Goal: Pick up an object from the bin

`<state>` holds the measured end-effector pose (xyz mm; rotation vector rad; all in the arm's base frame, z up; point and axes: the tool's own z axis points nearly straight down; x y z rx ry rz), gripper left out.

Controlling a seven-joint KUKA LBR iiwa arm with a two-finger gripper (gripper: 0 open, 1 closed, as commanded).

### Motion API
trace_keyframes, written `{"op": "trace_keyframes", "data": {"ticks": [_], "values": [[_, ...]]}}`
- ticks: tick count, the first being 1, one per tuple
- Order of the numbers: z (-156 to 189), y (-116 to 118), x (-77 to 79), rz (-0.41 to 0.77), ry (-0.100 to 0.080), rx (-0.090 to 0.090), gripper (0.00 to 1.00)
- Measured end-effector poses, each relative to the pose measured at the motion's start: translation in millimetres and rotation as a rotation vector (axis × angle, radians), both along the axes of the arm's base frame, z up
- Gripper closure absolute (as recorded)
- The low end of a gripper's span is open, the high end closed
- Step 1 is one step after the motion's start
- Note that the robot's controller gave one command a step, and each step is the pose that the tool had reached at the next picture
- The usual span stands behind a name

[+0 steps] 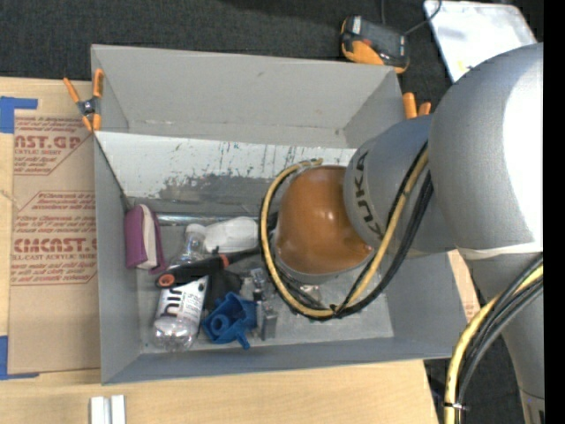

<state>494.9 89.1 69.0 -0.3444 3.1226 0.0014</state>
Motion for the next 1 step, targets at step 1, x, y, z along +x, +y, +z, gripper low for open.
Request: {"op": "trace_keyframes", "data": {"ticks": [1], "values": [[0.0,2.9,-0.7,-0.025,0.0,-0.002,1.0]]}}
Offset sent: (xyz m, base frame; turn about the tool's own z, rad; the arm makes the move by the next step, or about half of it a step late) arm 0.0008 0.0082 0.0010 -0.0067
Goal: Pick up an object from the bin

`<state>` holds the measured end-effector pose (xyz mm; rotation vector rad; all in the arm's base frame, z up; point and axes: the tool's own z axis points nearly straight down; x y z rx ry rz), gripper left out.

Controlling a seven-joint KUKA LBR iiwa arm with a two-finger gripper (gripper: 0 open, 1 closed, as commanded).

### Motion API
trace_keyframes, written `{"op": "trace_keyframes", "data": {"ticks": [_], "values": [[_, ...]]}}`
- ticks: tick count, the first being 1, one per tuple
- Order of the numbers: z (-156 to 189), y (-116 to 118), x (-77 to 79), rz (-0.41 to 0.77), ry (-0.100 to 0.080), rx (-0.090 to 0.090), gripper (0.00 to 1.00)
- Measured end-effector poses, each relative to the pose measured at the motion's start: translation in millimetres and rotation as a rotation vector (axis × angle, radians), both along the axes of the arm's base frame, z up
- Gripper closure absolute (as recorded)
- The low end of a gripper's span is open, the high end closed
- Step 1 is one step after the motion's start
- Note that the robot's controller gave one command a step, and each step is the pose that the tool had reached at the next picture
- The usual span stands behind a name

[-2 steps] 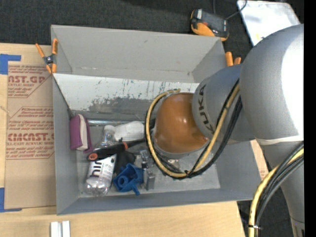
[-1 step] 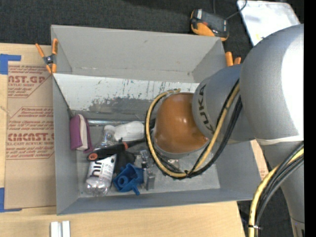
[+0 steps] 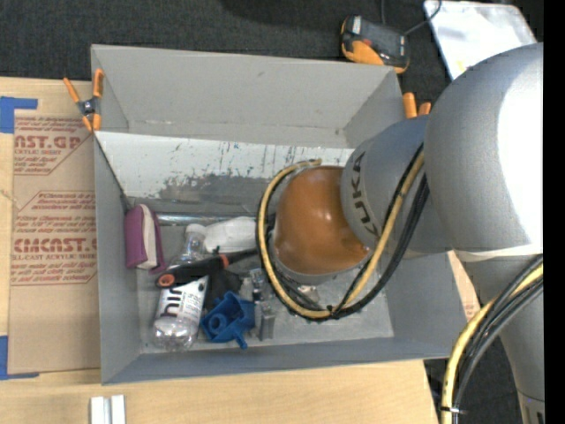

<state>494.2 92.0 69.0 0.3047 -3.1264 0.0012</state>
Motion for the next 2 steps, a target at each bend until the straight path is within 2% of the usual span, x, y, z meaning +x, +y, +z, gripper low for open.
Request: {"op": "trace_keyframes", "data": {"ticks": [1,2], "values": [[0,3,2.1,0.029,0.001,-0.001,1.0],[1,28,1.4,-0.181,0.005,-0.004,1.0]]}}
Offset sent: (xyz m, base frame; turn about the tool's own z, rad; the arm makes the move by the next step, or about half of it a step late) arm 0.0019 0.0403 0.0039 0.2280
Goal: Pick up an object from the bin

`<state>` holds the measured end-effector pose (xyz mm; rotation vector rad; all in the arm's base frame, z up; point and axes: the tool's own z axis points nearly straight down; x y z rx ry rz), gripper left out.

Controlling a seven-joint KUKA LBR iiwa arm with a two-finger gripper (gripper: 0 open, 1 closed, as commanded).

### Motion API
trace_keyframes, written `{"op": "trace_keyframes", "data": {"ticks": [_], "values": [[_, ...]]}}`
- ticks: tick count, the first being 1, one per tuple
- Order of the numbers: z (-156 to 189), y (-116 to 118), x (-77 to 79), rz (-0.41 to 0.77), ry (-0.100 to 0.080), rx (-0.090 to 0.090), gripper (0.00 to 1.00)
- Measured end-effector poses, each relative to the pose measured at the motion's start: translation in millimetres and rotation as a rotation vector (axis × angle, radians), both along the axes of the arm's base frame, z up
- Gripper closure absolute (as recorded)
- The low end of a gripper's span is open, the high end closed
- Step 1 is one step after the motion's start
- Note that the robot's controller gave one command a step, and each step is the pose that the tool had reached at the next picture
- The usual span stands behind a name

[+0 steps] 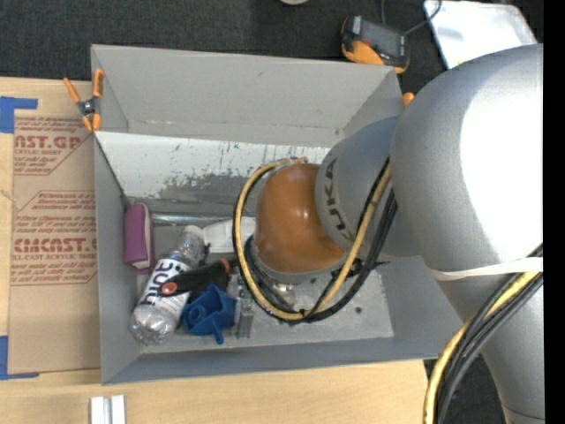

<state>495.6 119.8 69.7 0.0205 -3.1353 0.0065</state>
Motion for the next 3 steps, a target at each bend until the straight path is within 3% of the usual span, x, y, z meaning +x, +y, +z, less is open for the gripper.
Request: {"op": "trace_keyframes", "data": {"ticks": [1,3], "values": [[-0.4,17.9,1.4,0.136,-0.005,-0.001,1.0],[-0.5,25.2,-4.6,0.119,-0.009,0.0,1.0]]}}
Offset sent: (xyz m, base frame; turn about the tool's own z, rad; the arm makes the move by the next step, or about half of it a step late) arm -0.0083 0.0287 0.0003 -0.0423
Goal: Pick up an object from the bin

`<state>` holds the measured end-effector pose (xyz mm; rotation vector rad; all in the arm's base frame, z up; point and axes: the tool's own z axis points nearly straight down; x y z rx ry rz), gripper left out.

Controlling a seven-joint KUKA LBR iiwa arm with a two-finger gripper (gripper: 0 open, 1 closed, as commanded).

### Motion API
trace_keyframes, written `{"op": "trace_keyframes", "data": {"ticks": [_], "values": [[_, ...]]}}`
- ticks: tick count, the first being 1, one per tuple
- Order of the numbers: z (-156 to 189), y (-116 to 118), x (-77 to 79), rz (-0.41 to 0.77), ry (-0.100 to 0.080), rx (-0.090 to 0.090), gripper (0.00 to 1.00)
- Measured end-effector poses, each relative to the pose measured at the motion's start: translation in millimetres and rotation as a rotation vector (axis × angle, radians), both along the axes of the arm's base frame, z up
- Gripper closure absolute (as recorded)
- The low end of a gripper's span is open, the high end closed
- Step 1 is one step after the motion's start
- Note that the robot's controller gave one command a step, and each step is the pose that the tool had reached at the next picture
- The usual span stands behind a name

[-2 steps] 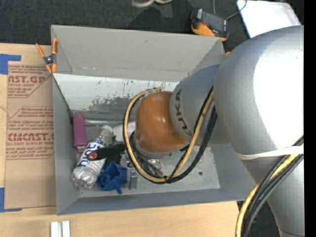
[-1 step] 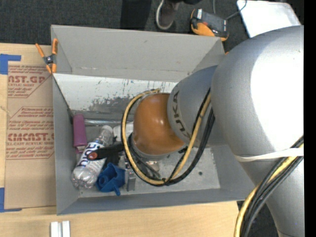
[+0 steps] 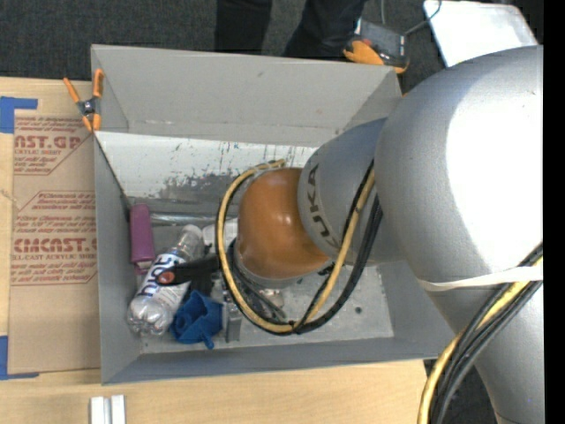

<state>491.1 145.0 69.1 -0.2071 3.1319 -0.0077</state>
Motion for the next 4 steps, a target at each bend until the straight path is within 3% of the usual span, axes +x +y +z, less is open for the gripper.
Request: {"op": "trace_keyframes", "data": {"ticks": [1,2,3,4], "values": [[0,1,0.1,0.066,-0.001,0.0,1.0],[44,8,-2.9,-0.079,0.008,-0.002,1.0],[58,9,-2.1,0.033,0.004,-0.001,1.0],[60,47,18.2,0.025,0.013,-0.004,1.0]]}}
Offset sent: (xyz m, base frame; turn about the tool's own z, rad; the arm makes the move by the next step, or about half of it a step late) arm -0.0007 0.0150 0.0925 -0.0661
